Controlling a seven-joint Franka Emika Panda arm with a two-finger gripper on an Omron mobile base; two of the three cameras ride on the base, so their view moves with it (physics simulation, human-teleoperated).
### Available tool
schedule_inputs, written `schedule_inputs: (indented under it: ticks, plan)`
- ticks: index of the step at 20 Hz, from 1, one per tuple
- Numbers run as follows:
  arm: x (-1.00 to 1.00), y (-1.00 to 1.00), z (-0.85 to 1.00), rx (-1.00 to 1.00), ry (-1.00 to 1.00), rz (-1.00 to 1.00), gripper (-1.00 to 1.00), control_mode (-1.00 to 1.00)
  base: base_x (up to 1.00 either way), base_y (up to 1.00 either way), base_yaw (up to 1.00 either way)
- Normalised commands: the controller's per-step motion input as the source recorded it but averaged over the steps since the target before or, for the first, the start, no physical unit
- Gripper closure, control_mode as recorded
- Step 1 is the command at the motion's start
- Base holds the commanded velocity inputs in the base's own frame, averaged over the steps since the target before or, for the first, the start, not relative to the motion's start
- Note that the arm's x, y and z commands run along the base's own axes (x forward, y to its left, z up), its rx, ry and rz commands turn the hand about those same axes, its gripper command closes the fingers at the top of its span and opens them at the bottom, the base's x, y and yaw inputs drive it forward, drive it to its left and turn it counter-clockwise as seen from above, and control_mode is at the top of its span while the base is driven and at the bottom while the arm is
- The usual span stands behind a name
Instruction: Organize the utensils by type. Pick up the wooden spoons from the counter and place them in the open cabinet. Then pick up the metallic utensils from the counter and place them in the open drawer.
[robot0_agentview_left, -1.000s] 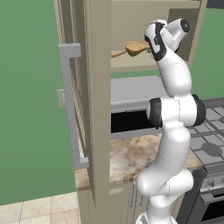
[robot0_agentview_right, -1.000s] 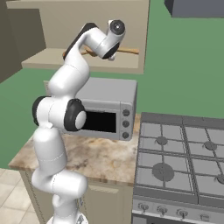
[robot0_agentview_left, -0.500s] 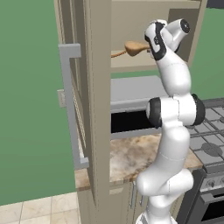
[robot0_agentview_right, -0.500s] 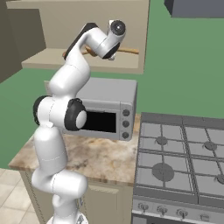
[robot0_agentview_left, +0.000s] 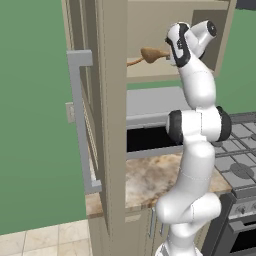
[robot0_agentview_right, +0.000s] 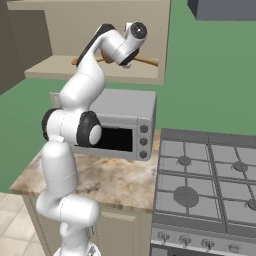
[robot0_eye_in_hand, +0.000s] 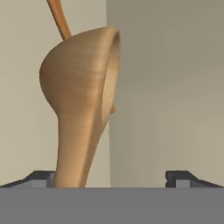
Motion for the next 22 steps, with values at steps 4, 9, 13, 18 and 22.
schedule_inputs:
  ticks: [4,9,13,18,22]
  plan:
    - [-0.01,0.16,-0.22,0.05,0.00,0.10,-1.00,-1.00,0.00,0.00,0.00]
    - [-0.17,0.12,-0.19,0.05,0.00,0.12,-1.00,-1.00,0.00,0.00,0.00]
    - [-0.36,0.08,-0.19,0.01,0.00,0.12,-1.00,-1.00,0.00,0.00,0.00]
    - [-0.39,0.11,-0.19,0.00,0.00,0.10,-1.00,-1.00,0.00,0.00,0.00]
    - [-0.45,0.10,-0.16,0.00,-0.05,0.08,-1.00,-1.00,0.00,0.00,0.00]
